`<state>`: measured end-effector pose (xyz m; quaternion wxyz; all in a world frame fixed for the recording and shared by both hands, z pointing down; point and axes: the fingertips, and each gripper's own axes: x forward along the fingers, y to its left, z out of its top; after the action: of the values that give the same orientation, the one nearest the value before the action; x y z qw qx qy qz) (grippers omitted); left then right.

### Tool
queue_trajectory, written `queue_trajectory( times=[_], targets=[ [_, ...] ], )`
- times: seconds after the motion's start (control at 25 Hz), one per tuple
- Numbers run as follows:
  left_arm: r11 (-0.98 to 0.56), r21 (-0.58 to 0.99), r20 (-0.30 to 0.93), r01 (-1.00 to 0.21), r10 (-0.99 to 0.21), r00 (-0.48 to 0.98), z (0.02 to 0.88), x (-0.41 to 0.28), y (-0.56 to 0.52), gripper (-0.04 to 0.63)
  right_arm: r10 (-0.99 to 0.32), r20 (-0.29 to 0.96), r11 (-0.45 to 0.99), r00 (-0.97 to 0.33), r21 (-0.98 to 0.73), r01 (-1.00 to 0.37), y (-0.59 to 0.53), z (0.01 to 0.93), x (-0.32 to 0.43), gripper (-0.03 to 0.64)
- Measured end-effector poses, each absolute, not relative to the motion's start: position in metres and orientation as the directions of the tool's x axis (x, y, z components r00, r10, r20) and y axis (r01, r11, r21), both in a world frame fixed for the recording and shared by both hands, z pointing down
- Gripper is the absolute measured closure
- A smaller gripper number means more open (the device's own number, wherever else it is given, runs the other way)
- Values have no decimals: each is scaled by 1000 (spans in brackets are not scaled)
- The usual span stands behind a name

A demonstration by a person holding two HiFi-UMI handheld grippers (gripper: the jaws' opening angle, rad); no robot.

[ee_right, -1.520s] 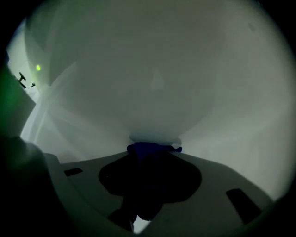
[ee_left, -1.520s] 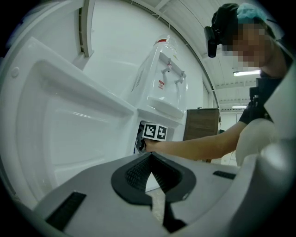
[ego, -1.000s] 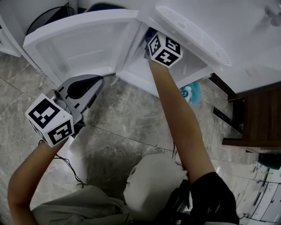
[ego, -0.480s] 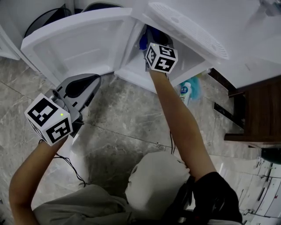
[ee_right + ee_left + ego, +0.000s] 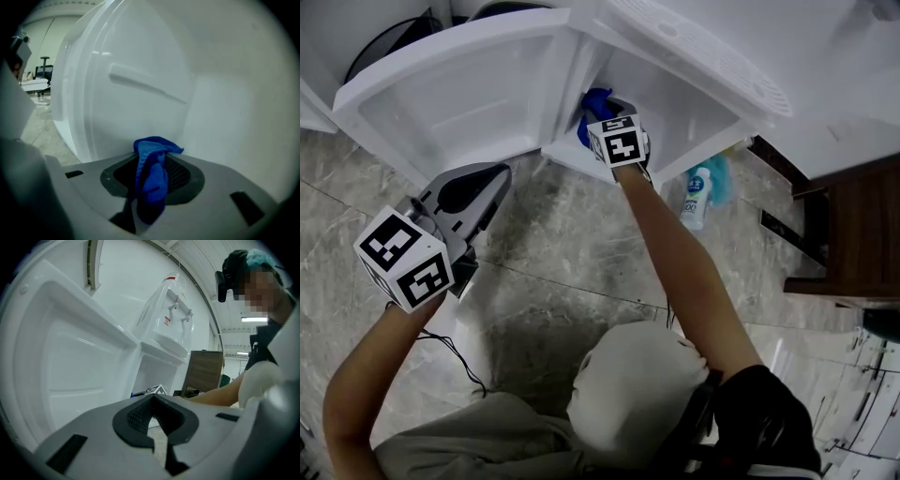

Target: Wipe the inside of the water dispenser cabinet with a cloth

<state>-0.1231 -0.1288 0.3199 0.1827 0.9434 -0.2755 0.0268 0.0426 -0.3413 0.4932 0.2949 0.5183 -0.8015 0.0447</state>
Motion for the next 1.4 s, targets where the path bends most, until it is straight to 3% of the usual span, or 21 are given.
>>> queue_trajectory(
  times=[0.52, 1.4],
  targets=[
    [-783, 331, 152, -527, -507, 848, 331, -131, -125, 589, -751, 626, 445, -212, 243, -862, -394, 508, 61, 497],
    [-795, 323, 217, -513, -466, 858, 357, -117, -122, 589, -743, 627, 486, -234, 264, -833, -384, 508, 55, 497]
  ],
)
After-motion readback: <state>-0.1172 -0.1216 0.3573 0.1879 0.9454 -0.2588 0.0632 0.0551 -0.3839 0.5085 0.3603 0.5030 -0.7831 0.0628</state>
